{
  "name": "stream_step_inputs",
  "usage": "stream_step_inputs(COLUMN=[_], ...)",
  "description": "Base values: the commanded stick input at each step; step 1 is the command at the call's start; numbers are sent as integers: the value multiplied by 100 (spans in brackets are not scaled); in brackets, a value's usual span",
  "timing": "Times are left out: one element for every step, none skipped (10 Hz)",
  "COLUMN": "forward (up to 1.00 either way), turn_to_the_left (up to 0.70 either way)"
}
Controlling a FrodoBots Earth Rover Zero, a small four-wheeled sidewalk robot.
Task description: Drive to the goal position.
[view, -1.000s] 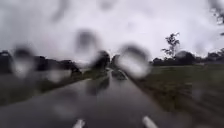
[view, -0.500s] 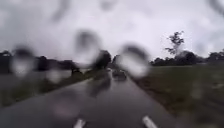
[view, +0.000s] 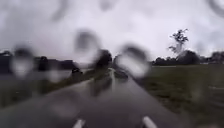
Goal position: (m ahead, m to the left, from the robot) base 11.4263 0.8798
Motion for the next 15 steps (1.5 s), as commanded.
stream_step_inputs(forward=[85,85,85,85,85,85,85,85,85,85,85,85,85,85,85], turn_to_the_left=[0,0,0,-5,-23,-30,-31,-10,0,0,0,0,-4,-13,-28])
